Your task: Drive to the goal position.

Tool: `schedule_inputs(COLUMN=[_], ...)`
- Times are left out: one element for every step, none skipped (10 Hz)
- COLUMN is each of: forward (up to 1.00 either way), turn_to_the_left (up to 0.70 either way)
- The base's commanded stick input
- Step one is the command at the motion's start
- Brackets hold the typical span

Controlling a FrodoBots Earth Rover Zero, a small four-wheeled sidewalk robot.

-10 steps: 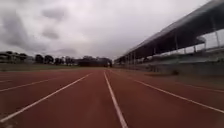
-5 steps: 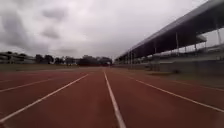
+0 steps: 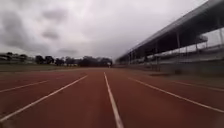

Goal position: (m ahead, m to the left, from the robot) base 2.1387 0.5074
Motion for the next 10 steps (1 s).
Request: schedule_inputs(forward=[0.5, 0.5, 0.5, 0.5, 0.5, 0.5, 0.5, 0.5, 0.5, 0.5], turn_to_the_left=[0.0, 0.0, 0.0, 0.0, 0.0, 0.0, 0.0, 0.0, 0.0, 0.0])
